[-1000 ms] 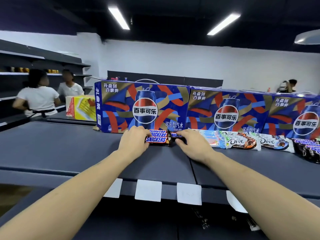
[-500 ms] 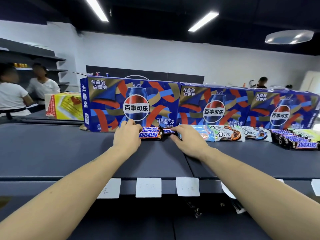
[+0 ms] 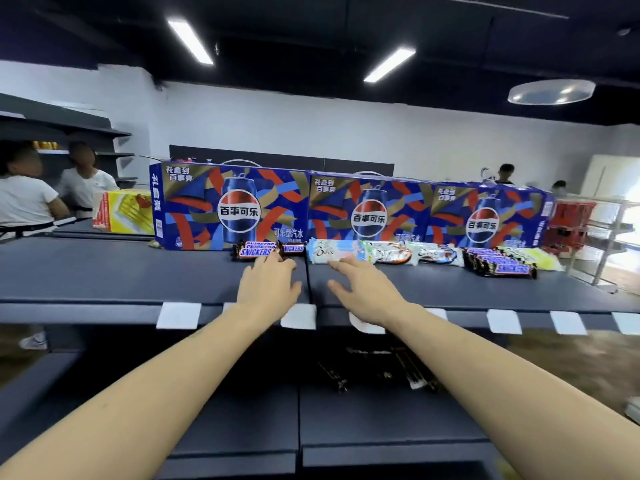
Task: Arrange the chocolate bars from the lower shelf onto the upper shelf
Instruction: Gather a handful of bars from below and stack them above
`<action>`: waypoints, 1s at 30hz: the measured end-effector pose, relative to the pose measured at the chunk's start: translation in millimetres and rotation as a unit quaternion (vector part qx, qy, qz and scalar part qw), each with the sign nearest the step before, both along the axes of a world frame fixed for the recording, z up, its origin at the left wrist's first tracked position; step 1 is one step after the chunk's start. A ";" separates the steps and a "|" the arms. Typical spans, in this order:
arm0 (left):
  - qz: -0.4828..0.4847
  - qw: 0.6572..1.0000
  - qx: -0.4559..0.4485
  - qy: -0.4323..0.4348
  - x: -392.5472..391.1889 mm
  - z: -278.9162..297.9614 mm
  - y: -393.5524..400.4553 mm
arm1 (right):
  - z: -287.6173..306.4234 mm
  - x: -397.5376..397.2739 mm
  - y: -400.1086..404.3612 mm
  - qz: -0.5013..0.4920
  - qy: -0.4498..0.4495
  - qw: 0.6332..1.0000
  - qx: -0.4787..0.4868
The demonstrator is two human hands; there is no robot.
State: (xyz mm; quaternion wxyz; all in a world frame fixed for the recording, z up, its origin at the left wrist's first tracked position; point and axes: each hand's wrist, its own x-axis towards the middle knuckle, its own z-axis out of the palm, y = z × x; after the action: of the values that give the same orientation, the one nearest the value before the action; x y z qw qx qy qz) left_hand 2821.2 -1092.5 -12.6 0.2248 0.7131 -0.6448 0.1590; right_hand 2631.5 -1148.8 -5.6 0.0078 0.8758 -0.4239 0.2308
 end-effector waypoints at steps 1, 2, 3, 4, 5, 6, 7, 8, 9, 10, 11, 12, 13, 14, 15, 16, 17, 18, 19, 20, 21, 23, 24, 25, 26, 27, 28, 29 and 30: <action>0.001 1.000 0.001 0.000 -15.4 -3.3 11.2 | -3.0 -13.7 10.2 0.001 0.000 1.000 0.000; 0.004 1.000 0.000 -0.006 -30.5 -7.3 22.3 | -6.5 -27.0 20.0 0.003 -0.003 1.000 0.000; 0.007 1.000 -0.002 -0.014 -45.6 -11.6 34.0 | -10.4 -40.3 30.3 0.006 -0.009 1.000 -0.001; 0.007 1.000 -0.003 -0.019 -59.9 -16.2 45.5 | -14.5 -52.9 40.3 0.010 -0.015 1.000 -0.002; 0.004 1.000 -0.003 -0.020 -73.7 -21.3 56.9 | -19.0 -65.0 50.5 0.012 -0.020 1.000 -0.002; 0.000 1.000 -0.003 -0.022 -86.2 -26.4 67.7 | -24.1 -76.2 60.0 0.014 -0.026 1.000 -0.001; -0.004 1.000 -0.002 -0.027 -98.0 -31.4 78.1 | -29.8 -86.5 69.6 0.016 -0.031 0.999 0.001; -0.007 0.999 0.001 -0.034 -109.3 -36.0 87.8 | -36.3 -96.4 78.9 0.016 -0.034 0.999 0.006; -0.010 0.999 0.006 -0.040 -119.9 -40.8 96.9 | -43.3 -105.7 87.9 0.015 -0.034 0.999 0.013; -0.011 0.999 0.014 -0.044 -129.6 -46.2 105.4 | -51.2 -114.4 95.8 0.013 -0.032 0.999 0.023; -0.014 0.999 0.024 -0.047 -138.6 -52.3 112.8 | -59.5 -123.0 103.2 0.010 -0.031 0.999 0.033; -0.016 0.998 0.037 -0.050 -146.7 -58.9 119.0 | -68.0 -130.9 109.3 0.007 -0.033 0.999 0.043; -0.017 0.997 0.053 -0.053 -154.0 -66.3 124.6 | -76.9 -138.7 114.3 0.006 -0.035 0.998 0.058; -0.019 0.996 0.070 -0.055 -161.4 -74.5 129.6 | -86.5 -146.2 118.9 0.003 -0.039 0.996 0.076; -0.022 0.995 0.085 -0.055 -168.1 -84.1 134.2 | -97.2 -153.6 122.9 -0.001 -0.042 0.995 0.092; -0.025 0.993 0.100 -0.053 -174.4 -94.9 138.6 | -108.8 -160.3 125.6 -0.008 -0.042 0.993 0.106; -0.030 0.991 0.117 -0.050 -180.7 -107.0 142.7 | -120.9 -166.4 128.2 -0.015 -0.040 0.992 0.118; -0.036 0.989 0.135 -0.045 -186.6 -119.3 146.3 | -133.4 -171.9 130.0 -0.024 -0.037 0.990 0.133; -0.043 0.986 0.154 -0.039 -191.8 -132.1 149.8 | -146.5 -176.5 132.0 -0.031 -0.033 0.988 0.148; -0.048 0.984 0.169 -0.031 -196.1 -144.7 153.0 | -159.1 -180.1 134.2 -0.036 -0.032 0.985 0.164; -0.051 0.982 0.181 -0.024 -199.4 -155.9 155.1 | -170.2 -182.7 135.6 -0.038 -0.033 0.983 0.176; -0.054 0.978 0.200 -0.014 -203.4 -172.9 155.3 | -187.2 -184.9 134.8 -0.038 -0.039 0.981 0.185; -0.054 0.977 0.206 -0.009 -204.6 -178.8 153.4 | -193.2 -185.1 132.8 -0.037 -0.041 0.981 0.184; -0.054 0.977 0.208 -0.006 -204.9 -183.2 150.0 | -198.2 -185.0 129.4 -0.037 -0.042 0.982 0.181; -0.055 0.977 0.208 0.000 -204.5 -186.5 145.5 | -202.3 -184.3 125.1 -0.037 -0.043 0.982 0.180; -0.058 0.976 0.209 0.008 -203.7 -189.7 140.1 | -205.9 -183.4 120.1 -0.039 -0.043 0.982 0.180; -0.061 0.976 0.209 0.019 -202.6 -193.2 133.9 | -209.4 -182.2 114.5 -0.042 -0.041 0.982 0.181; -0.064 0.976 0.208 0.029 -201.3 -197.3 127.8 | -213.2 -180.7 108.8 -0.044 -0.038 0.982 0.182; -0.067 0.975 0.207 0.039 -199.8 -202.0 120.9 | -217.3 -179.2 102.9 -0.044 -0.036 0.981 0.183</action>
State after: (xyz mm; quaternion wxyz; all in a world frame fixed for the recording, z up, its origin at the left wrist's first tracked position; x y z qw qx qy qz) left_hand 2621.4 -971.6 -214.6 0.1076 0.7048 -0.7009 -0.0212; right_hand 2452.4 -1045.9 -222.9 -0.1575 0.8339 -0.4974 0.1800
